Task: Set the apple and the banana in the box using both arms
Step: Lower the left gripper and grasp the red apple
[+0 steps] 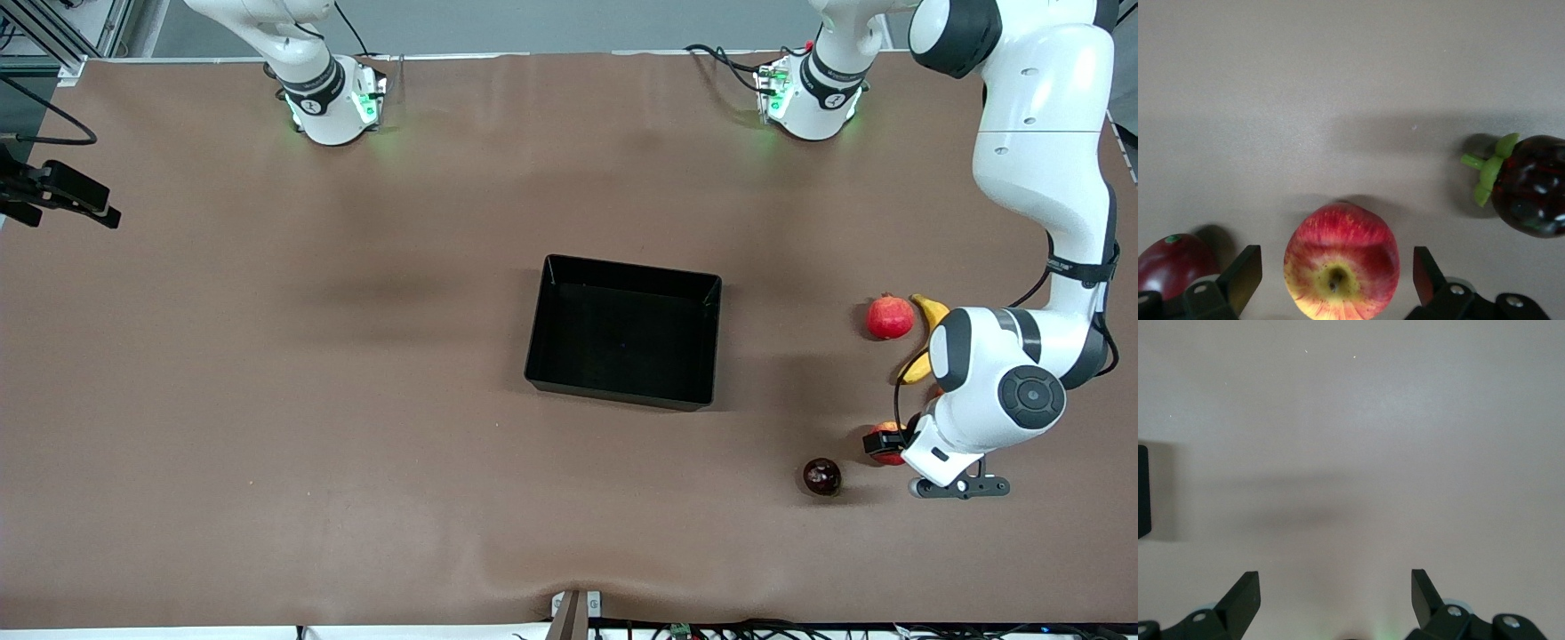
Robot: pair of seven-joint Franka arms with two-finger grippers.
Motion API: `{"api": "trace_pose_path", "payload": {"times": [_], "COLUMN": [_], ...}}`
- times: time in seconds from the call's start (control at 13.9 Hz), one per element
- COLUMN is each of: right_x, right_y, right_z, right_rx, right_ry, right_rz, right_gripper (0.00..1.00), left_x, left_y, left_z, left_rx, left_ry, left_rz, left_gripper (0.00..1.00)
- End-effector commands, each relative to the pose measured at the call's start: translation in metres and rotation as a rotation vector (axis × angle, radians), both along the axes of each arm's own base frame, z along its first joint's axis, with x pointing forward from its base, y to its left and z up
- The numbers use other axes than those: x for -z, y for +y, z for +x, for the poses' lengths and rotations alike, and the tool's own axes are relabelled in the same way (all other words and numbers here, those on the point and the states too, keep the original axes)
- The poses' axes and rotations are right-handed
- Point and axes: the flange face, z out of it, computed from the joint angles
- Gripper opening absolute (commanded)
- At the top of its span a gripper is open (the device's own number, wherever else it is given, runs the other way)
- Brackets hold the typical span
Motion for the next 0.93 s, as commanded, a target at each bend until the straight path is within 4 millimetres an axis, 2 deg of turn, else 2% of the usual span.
{"api": "trace_pose_path", "payload": {"times": [0.0, 0.29, 0.36, 0.43, 0.57, 0.72, 0.86], "right_x": [-0.004, -0.004, -0.004, -0.004, -0.004, -0.004, -0.004], "right_y": [-0.002, -0.001, 0.0, -0.001, -0.002, -0.001, 0.0], "right_z": [0.002, 0.002, 0.002, 0.002, 0.002, 0.002, 0.002], "right_rx": [0.015, 0.014, 0.013, 0.014, 0.015, 0.013, 0.012], "right_ry": [-0.003, -0.004, -0.004, -0.004, -0.004, -0.004, -0.004], "right_rz": [0.002, 0.0, 0.0, -0.005, -0.009, -0.009, -0.009], "right_gripper": [1.0, 1.0, 1.0, 1.0, 1.0, 1.0, 1.0], "left_x": [0.009, 0.018, 0.018, 0.018, 0.014, 0.003, -0.022], "left_y": [0.0, 0.0, 0.0, -0.001, -0.002, 0.0, 0.0], "left_z": [0.002, -0.002, -0.002, -0.002, -0.001, 0.001, 0.0], "left_rx": [0.005, 0.005, 0.005, 0.006, 0.01, 0.015, 0.015], "left_ry": [0.0, 0.011, 0.011, 0.01, 0.006, -0.001, -0.003], "left_rz": [0.017, 0.016, 0.016, 0.016, 0.017, 0.021, 0.027], "left_gripper": [1.0, 1.0, 0.92, 0.8, 0.48, 0.22, 0.09]}}
